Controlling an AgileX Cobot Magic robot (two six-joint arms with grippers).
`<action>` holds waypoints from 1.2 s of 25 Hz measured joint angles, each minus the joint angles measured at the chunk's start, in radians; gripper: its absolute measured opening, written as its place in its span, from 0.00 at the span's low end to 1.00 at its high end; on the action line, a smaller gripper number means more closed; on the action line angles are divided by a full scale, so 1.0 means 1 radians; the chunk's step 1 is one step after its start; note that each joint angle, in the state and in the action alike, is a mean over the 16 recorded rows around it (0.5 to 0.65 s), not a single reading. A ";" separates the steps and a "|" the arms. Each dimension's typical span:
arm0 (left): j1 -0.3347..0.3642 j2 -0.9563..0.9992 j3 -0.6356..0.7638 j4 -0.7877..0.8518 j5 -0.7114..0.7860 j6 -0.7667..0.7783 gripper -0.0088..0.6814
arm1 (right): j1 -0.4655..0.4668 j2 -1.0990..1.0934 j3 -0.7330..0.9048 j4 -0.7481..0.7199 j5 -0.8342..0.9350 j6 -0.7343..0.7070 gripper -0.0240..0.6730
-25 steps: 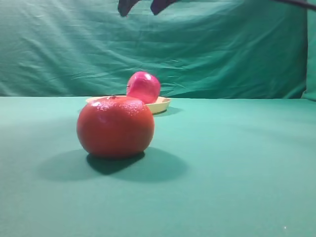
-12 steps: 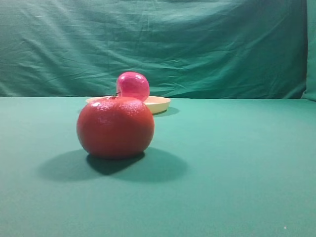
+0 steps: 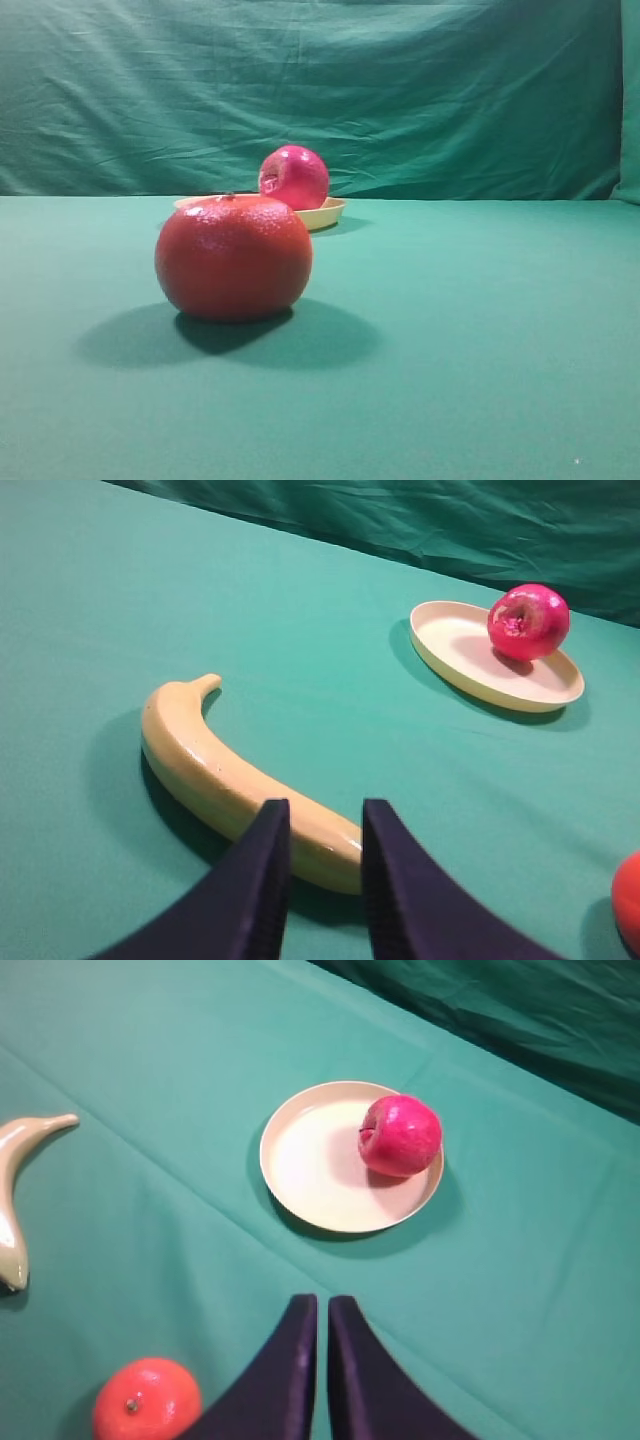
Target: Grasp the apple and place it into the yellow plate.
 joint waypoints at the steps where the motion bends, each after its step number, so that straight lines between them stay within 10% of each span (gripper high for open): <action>1: 0.000 0.000 0.000 0.000 0.000 0.000 0.24 | 0.000 -0.038 0.030 0.002 -0.002 0.001 0.03; 18: 0.000 0.000 0.000 0.000 0.000 0.000 0.24 | -0.022 -0.465 0.237 -0.080 0.111 0.029 0.03; 30: 0.000 0.000 0.000 0.000 0.000 0.000 0.24 | -0.236 -0.670 0.526 -0.153 -0.094 0.069 0.03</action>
